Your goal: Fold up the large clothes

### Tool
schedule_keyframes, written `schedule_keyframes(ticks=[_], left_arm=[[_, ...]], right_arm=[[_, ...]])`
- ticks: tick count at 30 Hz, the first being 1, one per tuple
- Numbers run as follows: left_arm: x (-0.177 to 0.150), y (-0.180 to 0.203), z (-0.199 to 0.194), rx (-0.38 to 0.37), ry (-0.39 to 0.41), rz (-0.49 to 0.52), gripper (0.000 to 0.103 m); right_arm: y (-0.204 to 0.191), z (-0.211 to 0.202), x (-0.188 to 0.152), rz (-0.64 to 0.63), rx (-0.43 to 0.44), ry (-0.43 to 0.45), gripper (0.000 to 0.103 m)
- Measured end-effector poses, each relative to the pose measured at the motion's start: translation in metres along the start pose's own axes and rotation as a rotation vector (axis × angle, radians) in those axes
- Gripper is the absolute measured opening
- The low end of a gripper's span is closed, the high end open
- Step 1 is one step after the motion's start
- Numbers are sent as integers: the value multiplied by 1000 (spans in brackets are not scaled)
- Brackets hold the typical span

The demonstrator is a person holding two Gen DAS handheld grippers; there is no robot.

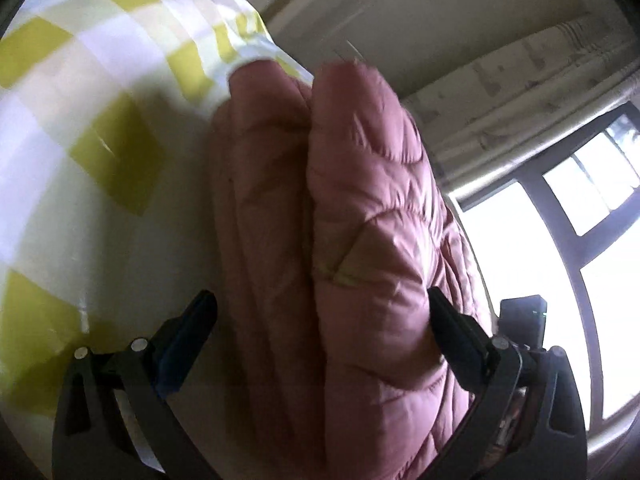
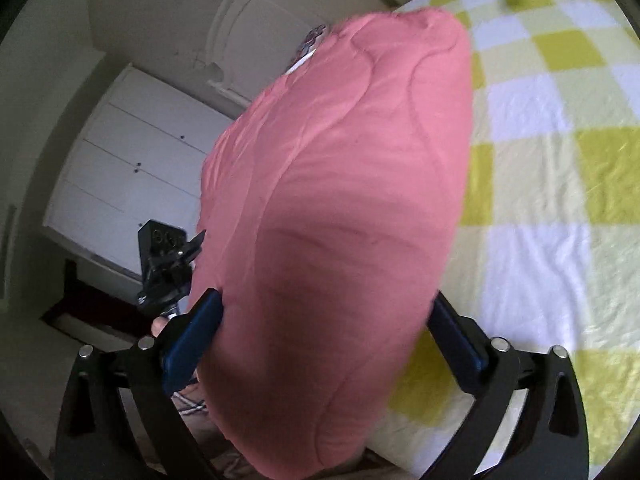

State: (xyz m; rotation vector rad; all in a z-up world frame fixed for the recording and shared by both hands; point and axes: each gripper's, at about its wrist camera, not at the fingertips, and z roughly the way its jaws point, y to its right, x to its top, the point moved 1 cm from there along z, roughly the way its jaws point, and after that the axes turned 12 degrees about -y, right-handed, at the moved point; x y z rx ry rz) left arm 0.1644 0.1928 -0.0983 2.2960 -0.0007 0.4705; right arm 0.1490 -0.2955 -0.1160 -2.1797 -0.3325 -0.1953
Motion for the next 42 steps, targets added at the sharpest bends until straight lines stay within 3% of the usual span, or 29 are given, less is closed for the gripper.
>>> schedule_keyframes(ticks=[5, 6, 8, 10, 12, 16, 19, 21, 23, 25, 26, 27, 29, 31, 32, 34, 38, 40, 42], left_arm=[[7, 7, 14, 2, -72, 33, 101], [7, 8, 16, -15, -79, 38, 101], [9, 8, 21, -81, -100, 37, 85], [11, 14, 21, -123, -87, 51, 60], [16, 31, 23, -145, -68, 86, 52], [41, 83, 37, -100, -26, 185, 49], [76, 124, 53, -117, -4, 252, 48], [102, 149, 73, -122, -2, 300, 49], [119, 157, 95, -84, -15, 312, 50], [129, 144, 133, -25, -72, 241, 51], [130, 127, 156, 34, -112, 188, 53], [132, 117, 167, 71, -114, 163, 66], [129, 93, 173, -21, -104, 91, 69], [125, 87, 164, -40, -91, 69, 73], [124, 90, 154, -11, -67, 92, 73], [122, 99, 134, 54, 3, 125, 73], [123, 141, 83, 214, 244, 200, 77], [125, 183, 75, 272, 298, 297, 90], [134, 223, 81, 384, 319, 407, 101]], right_arm=[[-12, 11, -2, -73, -4, 29, 98], [-15, 9, -4, -91, -7, 50, 92], [-21, -2, -10, -144, -57, 134, 81], [-27, -13, -14, -172, -102, 201, 78], [-35, -27, -16, -198, -149, 271, 75], [-43, -68, -8, -197, -198, 425, 74], [-33, -103, 1, -182, -218, 532, 74], [-16, -113, 15, -137, -247, 534, 75], [14, -110, 28, -31, -260, 450, 77], [49, -86, 43, 86, -348, 333, 86], [59, -84, 42, 98, -348, 356, 91], [58, -85, 39, 93, -324, 360, 91], [40, -90, 33, 81, -380, 383, 94], [11, -100, 25, 12, -521, 470, 95], [-9, -103, 19, -47, -596, 525, 95], [-37, -101, 13, -148, -646, 569, 95], [-90, -72, 11, -325, -724, 570, 81], [-106, -51, 15, -398, -776, 544, 78], [-114, -39, 17, -440, -817, 502, 76]])
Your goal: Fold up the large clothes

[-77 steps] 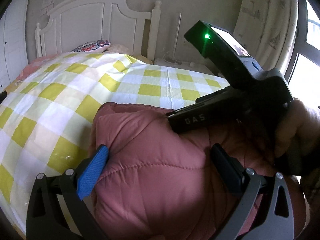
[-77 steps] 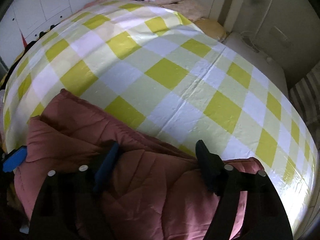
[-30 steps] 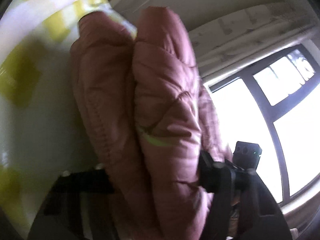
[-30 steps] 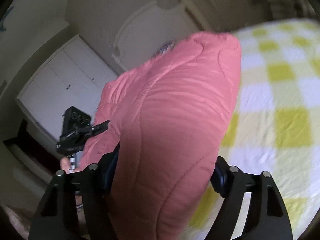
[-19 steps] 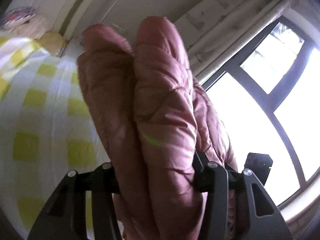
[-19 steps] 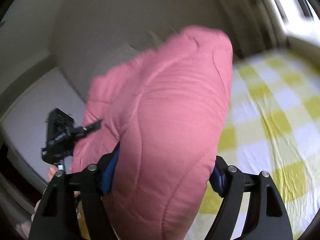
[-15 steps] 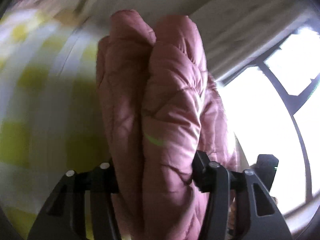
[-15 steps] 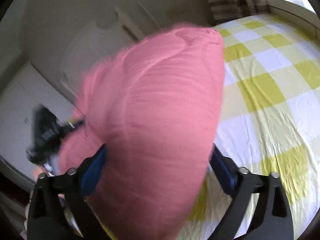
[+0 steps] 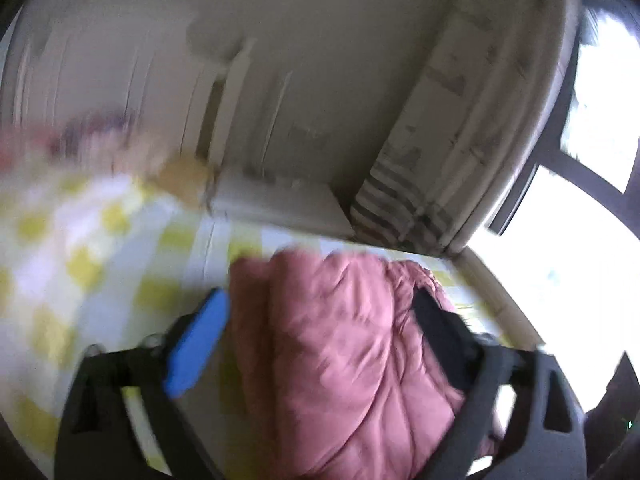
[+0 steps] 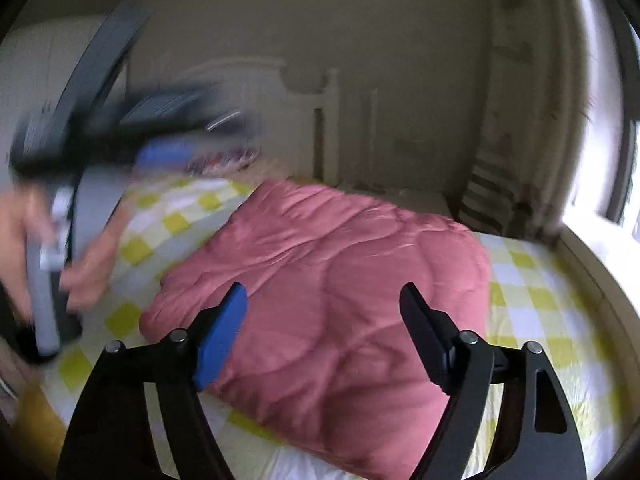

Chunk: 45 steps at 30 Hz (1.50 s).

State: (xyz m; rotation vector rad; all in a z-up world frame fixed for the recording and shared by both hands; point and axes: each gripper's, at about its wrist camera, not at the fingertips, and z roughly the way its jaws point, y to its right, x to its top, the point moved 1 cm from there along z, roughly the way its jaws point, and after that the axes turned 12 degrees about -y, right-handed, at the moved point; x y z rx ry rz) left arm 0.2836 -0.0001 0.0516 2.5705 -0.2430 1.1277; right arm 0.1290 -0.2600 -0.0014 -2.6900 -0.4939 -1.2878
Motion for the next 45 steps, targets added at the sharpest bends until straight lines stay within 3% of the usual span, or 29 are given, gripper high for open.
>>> schedule_keyframes(ticks=[2, 4, 7, 10, 11, 13, 16, 21, 25, 29, 34, 37, 40, 43, 45], left_arm=[[11, 27, 10, 73, -3, 110, 101], [26, 52, 42, 107, -68, 200, 101], [40, 55, 93, 126, -159, 200, 101], [27, 24, 162, 212, -274, 148, 101], [18, 7, 184, 184, -344, 98, 101], [12, -26, 194, 51, -377, -43, 101], [10, -39, 196, 1, -381, -80, 101], [10, -37, 197, 22, -379, -63, 101], [13, -31, 191, 20, -379, -64, 101], [13, -31, 189, 14, -377, -72, 101], [14, -31, 189, 13, -376, -68, 101], [14, -33, 184, 17, -375, -79, 101], [14, -34, 154, 53, -307, -129, 101], [5, -26, 103, 64, -203, -145, 101], [-8, -15, 70, 112, -137, -113, 101]], right_arm=[[-13, 12, -1, -35, -4, -28, 76], [-15, 31, -7, -56, 1, -73, 76], [-12, 64, -19, -112, -29, -126, 78], [-11, 79, -27, -141, -3, -122, 78], [-16, 82, -29, -173, -32, -124, 78], [-18, 86, -32, -184, -50, -113, 78], [-13, 88, -33, -169, -24, -113, 78], [-9, 82, -34, -149, -8, -120, 78], [-6, 35, -39, -72, 100, -95, 77], [25, 14, -42, 49, 47, -25, 77], [31, 26, -49, 17, 25, -109, 78], [29, 8, -49, 16, 123, -122, 78], [39, -12, -55, 20, 114, -96, 88], [65, -32, -64, 110, 73, -72, 92], [85, -43, -69, 203, 64, -51, 94]])
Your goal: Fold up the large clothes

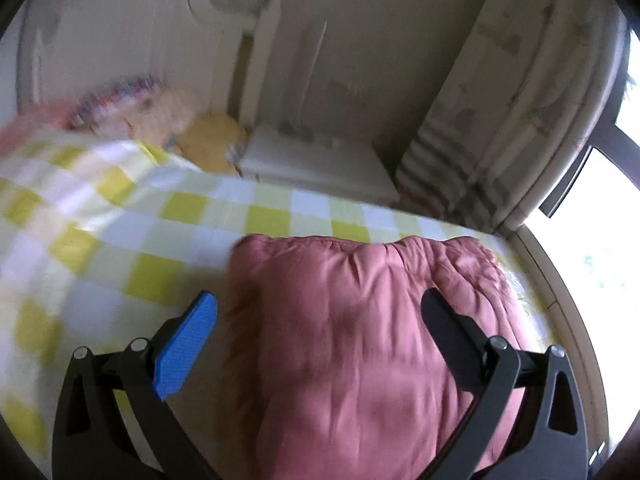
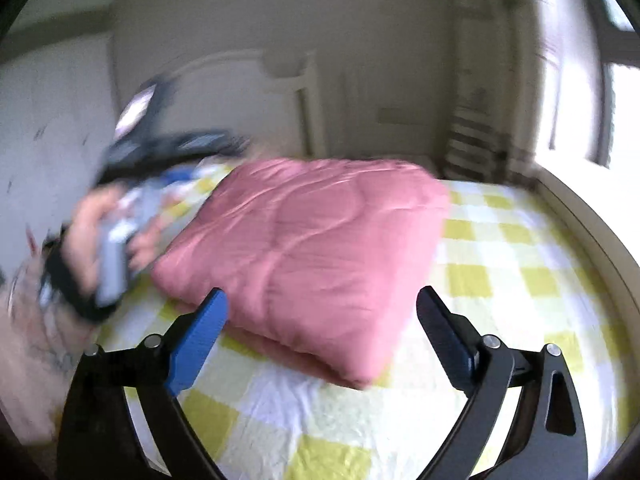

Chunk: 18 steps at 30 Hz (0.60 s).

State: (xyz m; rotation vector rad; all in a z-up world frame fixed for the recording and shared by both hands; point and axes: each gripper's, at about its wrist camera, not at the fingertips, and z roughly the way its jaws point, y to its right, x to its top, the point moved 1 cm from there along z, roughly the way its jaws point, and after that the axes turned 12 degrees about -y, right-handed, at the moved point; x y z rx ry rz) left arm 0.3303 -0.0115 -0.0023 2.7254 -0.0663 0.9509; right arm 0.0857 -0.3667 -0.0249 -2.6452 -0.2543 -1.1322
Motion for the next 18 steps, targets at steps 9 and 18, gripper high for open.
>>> schedule_keyframes(ticks=[9, 18], left_arm=[[-102, 30, -102, 184, 231, 119, 101], [-168, 34, -136, 186, 228, 73, 101]], right_arm=[[22, -53, -12, 187, 15, 104, 97], [-15, -65, -31, 70, -13, 108, 97]])
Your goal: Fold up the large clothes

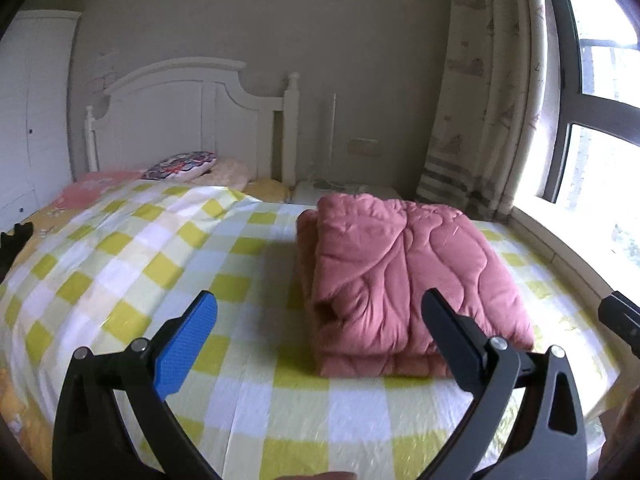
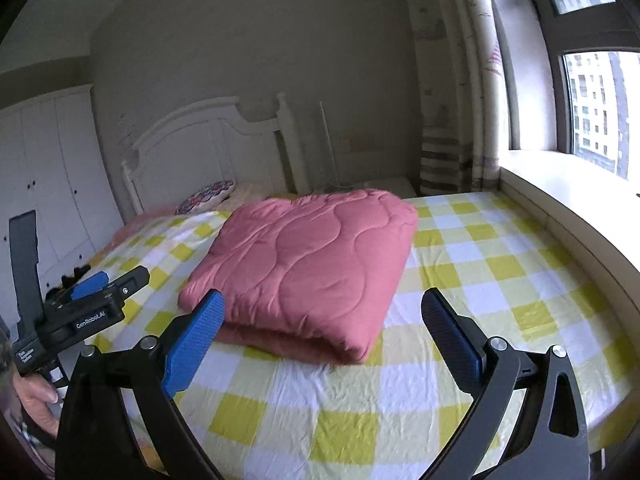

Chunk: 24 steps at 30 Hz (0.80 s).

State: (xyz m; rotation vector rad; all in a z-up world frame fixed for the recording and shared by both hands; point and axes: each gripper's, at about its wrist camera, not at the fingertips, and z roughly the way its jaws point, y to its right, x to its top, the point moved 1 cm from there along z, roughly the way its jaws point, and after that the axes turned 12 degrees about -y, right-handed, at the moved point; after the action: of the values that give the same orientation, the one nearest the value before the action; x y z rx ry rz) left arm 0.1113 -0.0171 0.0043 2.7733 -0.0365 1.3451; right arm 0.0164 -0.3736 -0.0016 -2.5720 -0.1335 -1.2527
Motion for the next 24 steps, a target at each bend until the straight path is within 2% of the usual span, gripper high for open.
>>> schedule_keyframes(ticks=[8, 18, 24], left_arm=[[-29, 0, -9, 92, 45, -2, 101], [-35, 7, -1, 91, 10, 36, 101], [-36, 8, -2, 91, 10, 36, 101]], right_arm=[[-22, 28, -21, -54, -34, -80, 97], [-51, 40, -35, -165, -57, -105, 97], [-52, 38, -36, -165, -65, -98, 97]])
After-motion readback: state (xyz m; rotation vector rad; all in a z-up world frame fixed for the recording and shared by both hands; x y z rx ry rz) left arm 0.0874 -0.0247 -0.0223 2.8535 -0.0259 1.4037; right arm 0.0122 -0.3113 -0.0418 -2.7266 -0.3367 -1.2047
